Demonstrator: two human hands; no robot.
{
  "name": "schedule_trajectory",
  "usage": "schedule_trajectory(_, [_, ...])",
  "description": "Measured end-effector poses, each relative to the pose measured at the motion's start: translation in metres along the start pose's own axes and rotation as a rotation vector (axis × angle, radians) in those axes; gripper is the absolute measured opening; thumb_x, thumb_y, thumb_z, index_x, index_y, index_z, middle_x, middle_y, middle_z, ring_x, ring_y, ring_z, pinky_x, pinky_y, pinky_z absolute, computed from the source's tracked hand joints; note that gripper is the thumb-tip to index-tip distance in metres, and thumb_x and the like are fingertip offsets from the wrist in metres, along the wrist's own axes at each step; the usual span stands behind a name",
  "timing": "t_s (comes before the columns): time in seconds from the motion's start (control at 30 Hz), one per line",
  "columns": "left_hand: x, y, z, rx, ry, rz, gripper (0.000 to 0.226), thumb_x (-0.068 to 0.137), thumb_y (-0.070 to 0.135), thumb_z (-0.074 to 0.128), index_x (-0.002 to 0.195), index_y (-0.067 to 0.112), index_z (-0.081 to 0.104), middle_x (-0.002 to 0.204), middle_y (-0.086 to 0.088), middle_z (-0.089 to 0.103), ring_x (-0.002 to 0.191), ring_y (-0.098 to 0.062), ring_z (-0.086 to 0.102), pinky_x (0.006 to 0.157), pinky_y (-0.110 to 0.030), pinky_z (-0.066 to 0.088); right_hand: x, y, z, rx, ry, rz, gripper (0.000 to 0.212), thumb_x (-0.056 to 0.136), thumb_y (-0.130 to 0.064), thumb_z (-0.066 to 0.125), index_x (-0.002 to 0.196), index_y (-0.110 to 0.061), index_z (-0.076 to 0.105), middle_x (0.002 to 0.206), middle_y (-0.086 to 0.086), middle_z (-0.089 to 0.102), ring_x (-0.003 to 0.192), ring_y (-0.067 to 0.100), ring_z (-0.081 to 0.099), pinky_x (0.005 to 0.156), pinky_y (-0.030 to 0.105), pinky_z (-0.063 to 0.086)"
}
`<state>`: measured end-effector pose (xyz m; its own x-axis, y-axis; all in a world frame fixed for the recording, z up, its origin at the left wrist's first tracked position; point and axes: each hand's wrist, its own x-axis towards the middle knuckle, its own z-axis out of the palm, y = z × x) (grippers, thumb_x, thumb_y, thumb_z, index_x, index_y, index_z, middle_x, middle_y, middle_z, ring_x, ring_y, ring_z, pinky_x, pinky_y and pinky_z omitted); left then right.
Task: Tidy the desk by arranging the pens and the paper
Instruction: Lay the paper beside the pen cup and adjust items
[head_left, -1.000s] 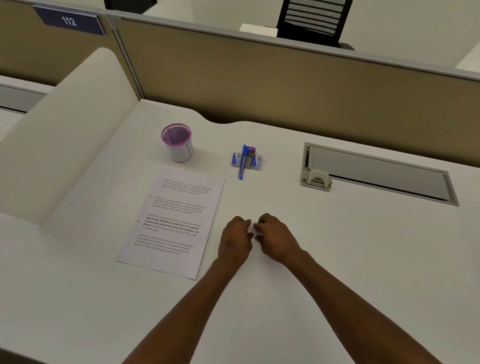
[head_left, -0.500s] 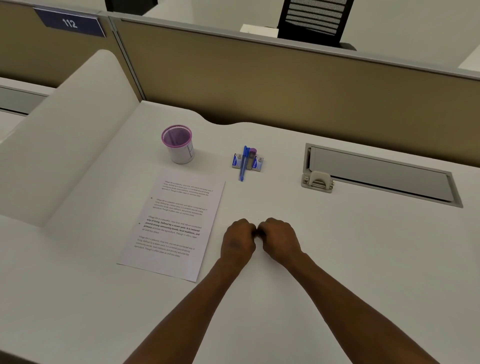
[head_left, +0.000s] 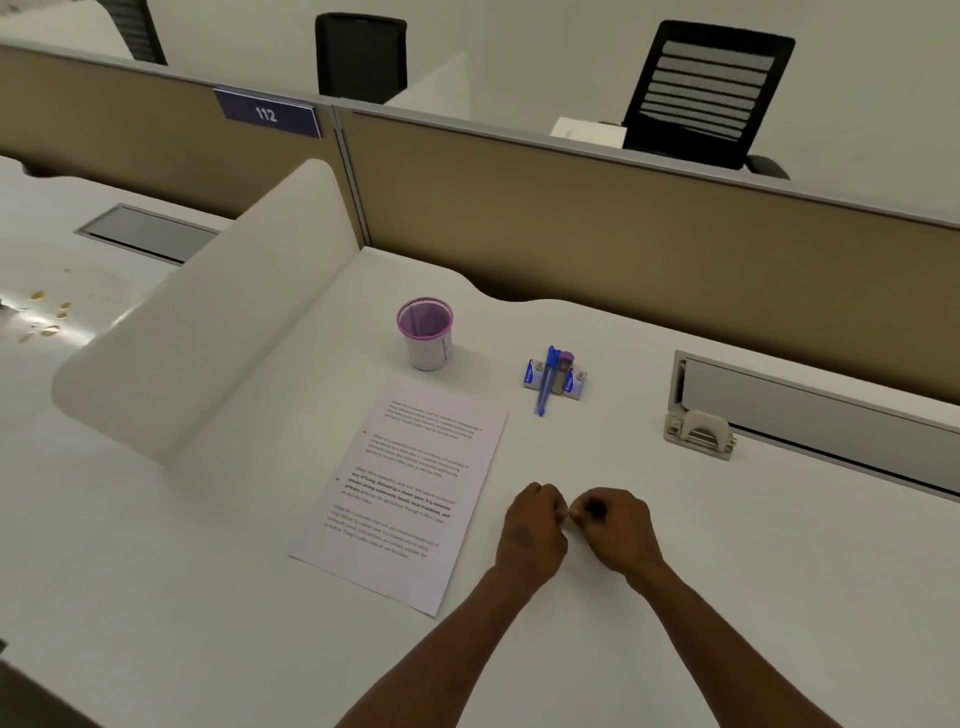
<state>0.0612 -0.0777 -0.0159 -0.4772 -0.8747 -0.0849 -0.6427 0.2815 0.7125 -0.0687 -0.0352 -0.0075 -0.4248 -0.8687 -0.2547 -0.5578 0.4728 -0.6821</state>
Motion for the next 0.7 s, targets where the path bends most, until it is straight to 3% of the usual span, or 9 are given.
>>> schedule_trajectory(0.07, [0.009, 0.004, -0.009, -0.078, 0.045, -0.010, 0.015, 0.079, -0.006, 0.054, 0.082, 0.006, 0.061, 0.083, -0.008, 0.062, 0.075, -0.017, 0.054, 0.065, -0.025, 0.042, 0.005, -0.007, -0.009, 0.158, -0.013, 0.055, 0.016, 0.086, -0.014, 0.071, 0.074, -0.024, 0.075, 0.071, -0.004, 0.072, 0.068, 0.010, 0.067, 0.067, 0.030, 0.056])
schedule_trajectory(0.17, [0.028, 0.013, -0.028, -0.148, 0.122, -0.036, 0.009, 0.084, 0.001, 0.061, 0.083, 0.009, 0.065, 0.082, -0.005, 0.066, 0.071, -0.010, 0.054, 0.062, -0.014, 0.040, 0.019, -0.028, -0.022, 0.314, -0.032, 0.053, 0.017, 0.087, -0.012, 0.071, 0.074, -0.022, 0.076, 0.068, 0.001, 0.072, 0.059, 0.011, 0.065, 0.058, 0.026, 0.056])
schedule_trajectory(0.33, [0.071, 0.025, -0.084, -0.215, 0.273, -0.040, 0.007, 0.086, 0.005, 0.064, 0.084, 0.010, 0.068, 0.079, -0.003, 0.070, 0.070, -0.011, 0.060, 0.060, -0.007, 0.040, 0.062, -0.092, -0.037, 0.468, -0.043, -0.033, 0.008, 0.087, -0.008, 0.071, 0.081, -0.010, 0.076, 0.074, 0.010, 0.073, 0.063, 0.017, 0.065, 0.059, 0.026, 0.055])
schedule_trajectory(0.57, [0.149, 0.002, -0.184, -0.209, 0.480, -0.067, 0.004, 0.086, 0.008, 0.068, 0.087, 0.010, 0.072, 0.080, 0.002, 0.069, 0.066, -0.002, 0.058, 0.057, -0.001, 0.040, 0.148, -0.205, -0.019, 0.571, -0.114, -0.147, 0.006, 0.087, -0.007, 0.071, 0.084, -0.001, 0.074, 0.077, 0.008, 0.070, 0.064, 0.014, 0.062, 0.057, 0.024, 0.054])
schedule_trajectory(0.7, [0.184, -0.029, -0.222, -0.166, 0.527, -0.125, 0.005, 0.082, 0.011, 0.072, 0.085, 0.012, 0.075, 0.082, -0.001, 0.074, 0.071, -0.009, 0.065, 0.061, -0.007, 0.042, 0.193, -0.246, 0.007, 0.505, -0.161, -0.158, 0.005, 0.086, -0.003, 0.070, 0.083, 0.000, 0.073, 0.076, 0.008, 0.068, 0.063, 0.015, 0.057, 0.053, 0.025, 0.047])
